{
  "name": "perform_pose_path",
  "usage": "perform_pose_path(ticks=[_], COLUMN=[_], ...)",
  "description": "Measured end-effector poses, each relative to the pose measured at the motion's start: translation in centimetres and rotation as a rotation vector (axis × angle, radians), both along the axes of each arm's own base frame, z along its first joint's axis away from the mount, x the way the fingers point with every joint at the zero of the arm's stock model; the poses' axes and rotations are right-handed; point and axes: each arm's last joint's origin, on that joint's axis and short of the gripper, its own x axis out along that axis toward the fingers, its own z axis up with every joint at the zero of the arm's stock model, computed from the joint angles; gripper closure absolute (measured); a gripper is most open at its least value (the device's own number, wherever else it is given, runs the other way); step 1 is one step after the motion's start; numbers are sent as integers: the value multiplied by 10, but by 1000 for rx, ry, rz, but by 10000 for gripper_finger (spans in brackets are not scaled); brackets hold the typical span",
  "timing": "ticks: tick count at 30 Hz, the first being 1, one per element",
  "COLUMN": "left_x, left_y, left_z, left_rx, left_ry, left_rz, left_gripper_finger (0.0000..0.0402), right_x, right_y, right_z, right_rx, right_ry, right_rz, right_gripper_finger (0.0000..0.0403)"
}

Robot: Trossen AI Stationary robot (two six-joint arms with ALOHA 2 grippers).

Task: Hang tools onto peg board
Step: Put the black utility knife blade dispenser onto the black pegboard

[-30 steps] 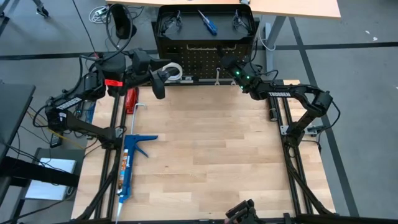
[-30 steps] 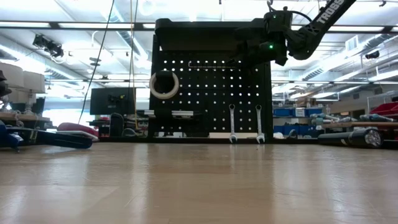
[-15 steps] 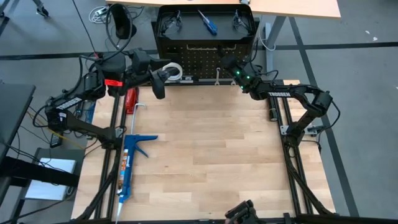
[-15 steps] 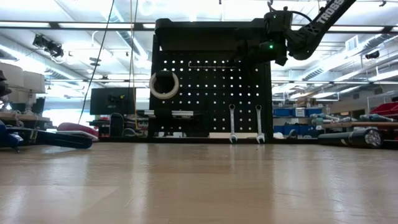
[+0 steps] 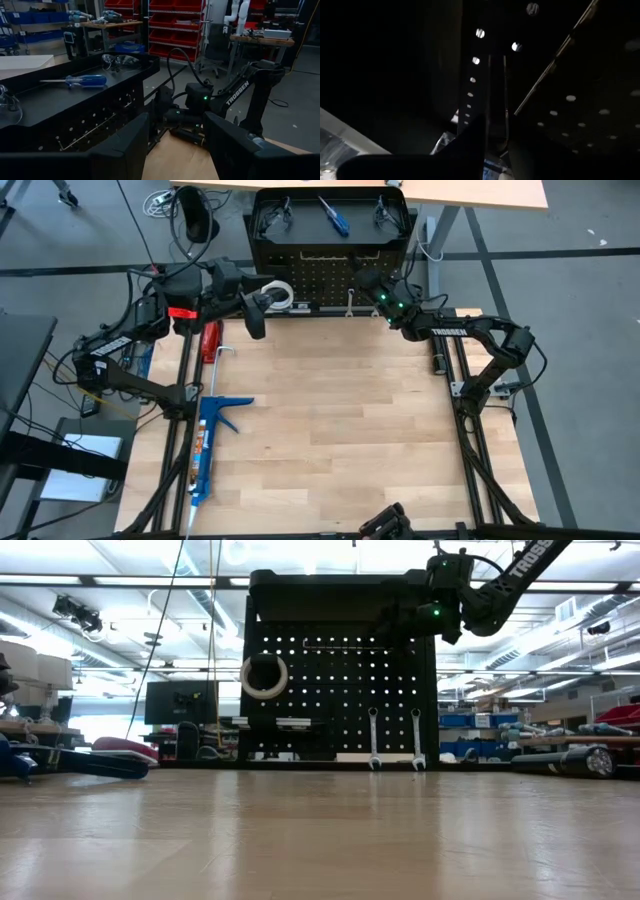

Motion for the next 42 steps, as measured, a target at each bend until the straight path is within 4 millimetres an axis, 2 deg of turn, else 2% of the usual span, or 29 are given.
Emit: perform_pose_path(ticks=[5, 15, 25, 28, 32, 36, 42], left_x=[0, 0, 2, 1, 1, 6, 20], left_y=[0, 0, 9, 11, 13, 18, 26], left_z=[0, -3, -11, -14, -22, -35, -40], left_rx=[0, -20, -66, -47, 2, -38, -31], left_ry=[0, 23, 79, 119, 230, 298, 311], left_rz=[0, -13, -34, -30, -84, -90, -80], left_gripper_finger=[209, 209, 209, 209, 209, 209, 209], right_x=[2, 7, 35, 41, 37, 36, 43], right_y=[2, 4, 14, 22, 34, 46, 69], right_z=[0, 1, 49, 65, 85, 93, 95], right_rx=[9, 27, -83, -106, -161, -183, -173], right_ry=[-17, 9, 191, 282, 362, 367, 337], right_rz=[82, 232, 732, 805, 836, 881, 1042], right_gripper_finger=[340, 339, 341, 341, 341, 341, 341])
